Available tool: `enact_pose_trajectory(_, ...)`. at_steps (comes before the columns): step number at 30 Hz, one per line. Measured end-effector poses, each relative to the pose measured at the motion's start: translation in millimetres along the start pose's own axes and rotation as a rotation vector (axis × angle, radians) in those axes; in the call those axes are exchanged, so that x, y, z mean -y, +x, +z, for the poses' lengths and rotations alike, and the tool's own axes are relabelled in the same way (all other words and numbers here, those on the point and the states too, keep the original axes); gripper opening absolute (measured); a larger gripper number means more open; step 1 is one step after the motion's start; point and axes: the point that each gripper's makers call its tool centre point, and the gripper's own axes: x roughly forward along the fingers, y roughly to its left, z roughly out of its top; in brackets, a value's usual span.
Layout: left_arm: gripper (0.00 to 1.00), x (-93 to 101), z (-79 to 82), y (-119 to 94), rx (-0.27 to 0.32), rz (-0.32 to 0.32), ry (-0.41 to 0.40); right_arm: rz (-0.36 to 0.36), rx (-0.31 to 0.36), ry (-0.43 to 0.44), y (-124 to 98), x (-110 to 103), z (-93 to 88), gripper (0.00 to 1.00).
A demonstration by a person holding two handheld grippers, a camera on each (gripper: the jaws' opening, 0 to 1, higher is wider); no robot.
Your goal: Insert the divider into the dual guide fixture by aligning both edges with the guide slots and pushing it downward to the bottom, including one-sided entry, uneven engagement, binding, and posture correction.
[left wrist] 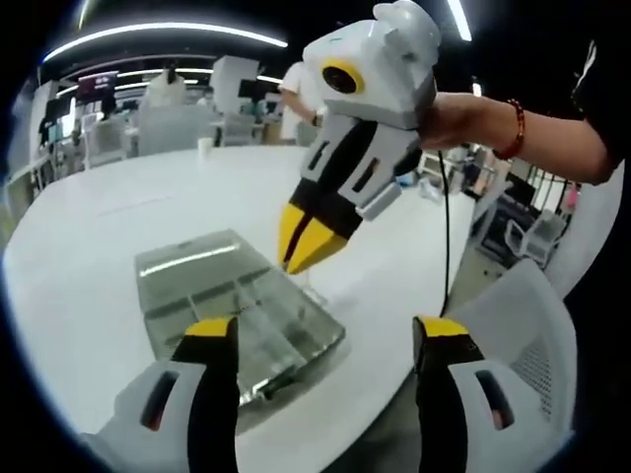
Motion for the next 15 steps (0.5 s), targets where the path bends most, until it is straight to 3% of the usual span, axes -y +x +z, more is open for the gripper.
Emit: enact_pose_trajectory(15, 0.71, -4.3, -1.3, -3.5, 0.01, 0.009, -0.013, 0.009, -0.007, 0.005, 10.1, 3.3, -13.2, 0.0)
